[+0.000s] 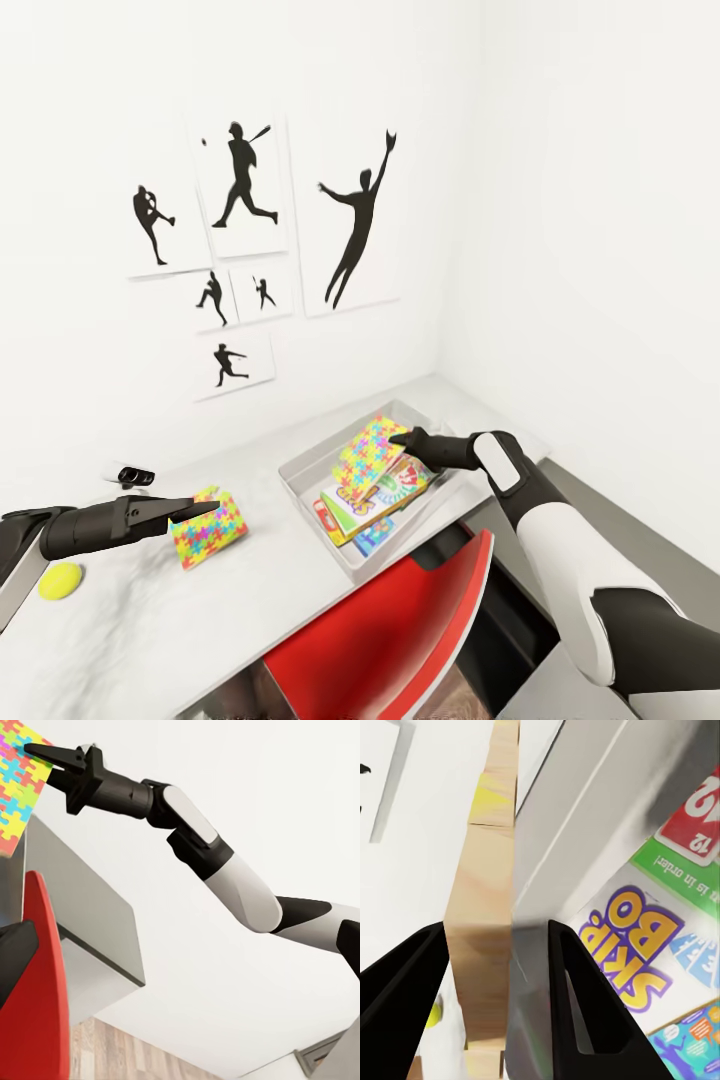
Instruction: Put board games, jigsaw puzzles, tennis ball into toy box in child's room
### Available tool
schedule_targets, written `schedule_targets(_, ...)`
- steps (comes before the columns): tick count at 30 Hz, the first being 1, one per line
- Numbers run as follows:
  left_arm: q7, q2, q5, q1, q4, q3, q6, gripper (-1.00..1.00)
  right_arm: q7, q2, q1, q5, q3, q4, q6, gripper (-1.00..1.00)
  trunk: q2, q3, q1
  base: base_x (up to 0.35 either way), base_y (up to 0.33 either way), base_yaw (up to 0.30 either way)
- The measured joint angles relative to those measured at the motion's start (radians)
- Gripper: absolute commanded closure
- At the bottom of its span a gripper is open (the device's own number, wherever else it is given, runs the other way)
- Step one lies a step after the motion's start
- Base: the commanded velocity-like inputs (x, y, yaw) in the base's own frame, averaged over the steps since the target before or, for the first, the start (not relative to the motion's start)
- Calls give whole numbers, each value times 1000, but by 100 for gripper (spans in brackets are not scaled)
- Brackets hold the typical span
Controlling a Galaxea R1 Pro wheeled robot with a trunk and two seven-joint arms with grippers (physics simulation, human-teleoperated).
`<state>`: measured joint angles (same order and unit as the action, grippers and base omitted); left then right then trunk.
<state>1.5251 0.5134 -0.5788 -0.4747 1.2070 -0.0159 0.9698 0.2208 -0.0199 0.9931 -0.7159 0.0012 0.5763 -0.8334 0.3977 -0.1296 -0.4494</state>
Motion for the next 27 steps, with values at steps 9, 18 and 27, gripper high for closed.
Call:
schedule_targets(9, 0, 0, 0, 0, 0, 0, 0, -100, 0, 1, 0, 1, 0, -4, 1, 100, 0, -15, 0, 0, 0, 0)
schedule_targets(18, -1, 0, -1, 0, 0, 0, 0, -100, 0, 0, 0, 18, 0, -4, 3, 100, 0, -29, 0, 0, 0, 0)
schedule_targets(27, -1, -1, 0, 0, 0, 1, 0, -100, 0, 1, 0, 31, 0, -1, 3, 100, 0, -44, 0, 0, 0, 0)
